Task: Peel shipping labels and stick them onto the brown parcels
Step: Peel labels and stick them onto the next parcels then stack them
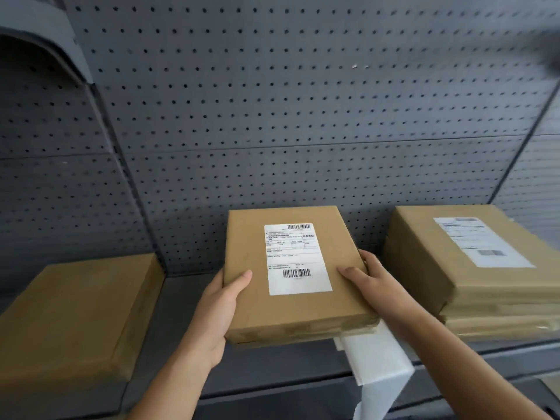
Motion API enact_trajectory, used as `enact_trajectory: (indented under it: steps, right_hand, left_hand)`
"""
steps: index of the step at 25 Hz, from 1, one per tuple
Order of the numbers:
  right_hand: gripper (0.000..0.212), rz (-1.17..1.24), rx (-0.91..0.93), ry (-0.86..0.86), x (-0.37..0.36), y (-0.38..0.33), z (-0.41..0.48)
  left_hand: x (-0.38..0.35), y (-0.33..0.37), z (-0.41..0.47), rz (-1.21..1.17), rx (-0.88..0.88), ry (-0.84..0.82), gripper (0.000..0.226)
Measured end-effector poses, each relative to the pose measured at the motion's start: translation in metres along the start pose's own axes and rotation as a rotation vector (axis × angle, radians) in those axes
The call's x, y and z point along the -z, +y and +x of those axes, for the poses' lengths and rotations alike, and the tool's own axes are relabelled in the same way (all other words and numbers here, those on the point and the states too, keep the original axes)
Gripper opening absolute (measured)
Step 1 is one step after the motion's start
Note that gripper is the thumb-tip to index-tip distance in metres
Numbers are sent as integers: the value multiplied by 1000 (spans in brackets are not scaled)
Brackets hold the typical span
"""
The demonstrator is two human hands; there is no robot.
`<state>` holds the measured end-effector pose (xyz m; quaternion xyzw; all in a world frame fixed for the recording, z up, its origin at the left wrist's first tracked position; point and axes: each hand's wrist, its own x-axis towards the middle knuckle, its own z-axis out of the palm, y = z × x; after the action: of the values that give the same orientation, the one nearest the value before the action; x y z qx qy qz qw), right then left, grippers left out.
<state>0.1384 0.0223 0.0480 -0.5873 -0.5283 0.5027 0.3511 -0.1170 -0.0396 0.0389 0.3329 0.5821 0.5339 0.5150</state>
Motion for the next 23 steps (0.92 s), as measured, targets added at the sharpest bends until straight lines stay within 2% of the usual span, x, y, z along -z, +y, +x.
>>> enact_trajectory:
  steps: [8,11,13,17,23]
  right_hand:
    - [44,-38,142,253,142,-51,-29]
    - [32,-35,165,299,198,-58,-39]
    - [22,-34,148,329,232,-60,-43]
    - [19,-63,91,356,294,-53,-38]
    - [6,-41,31,398,341,-30,-12]
  left_hand:
    - [-125,60,-10,-11,-59,-213,24]
    - [-179,69,-11,7,-68,-298,23]
    - [-211,70,-10,45,-70,-351,25]
    - [-269,64,-4,162,-98,-425,29]
    - [-323,50,12,232,-125,-465,35]
